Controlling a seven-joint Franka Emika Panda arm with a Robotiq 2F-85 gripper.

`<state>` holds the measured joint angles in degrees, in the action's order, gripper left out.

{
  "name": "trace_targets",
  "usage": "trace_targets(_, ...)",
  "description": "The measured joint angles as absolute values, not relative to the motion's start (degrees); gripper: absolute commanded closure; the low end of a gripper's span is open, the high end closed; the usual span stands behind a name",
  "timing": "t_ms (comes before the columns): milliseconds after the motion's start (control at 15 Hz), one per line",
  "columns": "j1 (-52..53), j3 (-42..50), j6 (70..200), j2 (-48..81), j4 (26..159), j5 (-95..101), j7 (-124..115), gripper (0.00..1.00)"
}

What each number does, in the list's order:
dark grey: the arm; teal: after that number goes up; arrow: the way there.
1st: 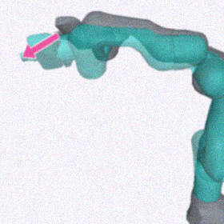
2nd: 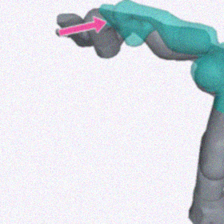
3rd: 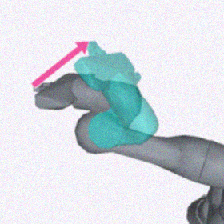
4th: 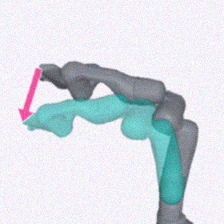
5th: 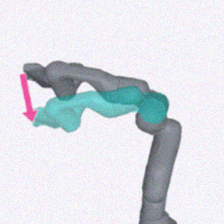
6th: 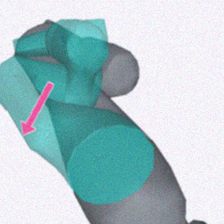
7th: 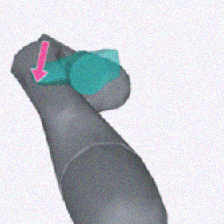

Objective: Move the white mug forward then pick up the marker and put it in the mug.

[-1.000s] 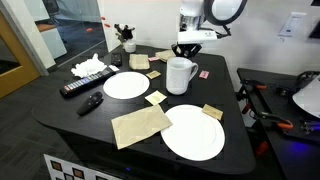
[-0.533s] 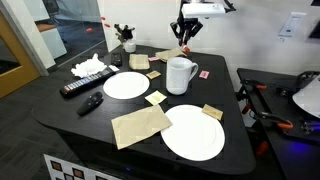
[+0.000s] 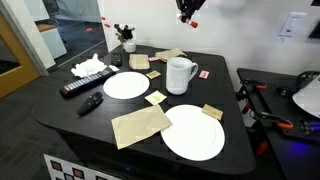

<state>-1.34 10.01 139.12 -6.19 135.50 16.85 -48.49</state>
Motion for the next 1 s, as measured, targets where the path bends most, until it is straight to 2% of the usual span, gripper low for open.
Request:
trace_targets(600,-3.8,8.7,122.9,-11.5,128.4,7.8,-21.5,0.95)
trace_targets(667,-4.0,8.6,121.4,-11.5,127.2,7.7,-19.9,0.81)
trace_targets(1000,-4.4,8.4,118.6,-11.5,124.8,7.7,-17.1,0.81)
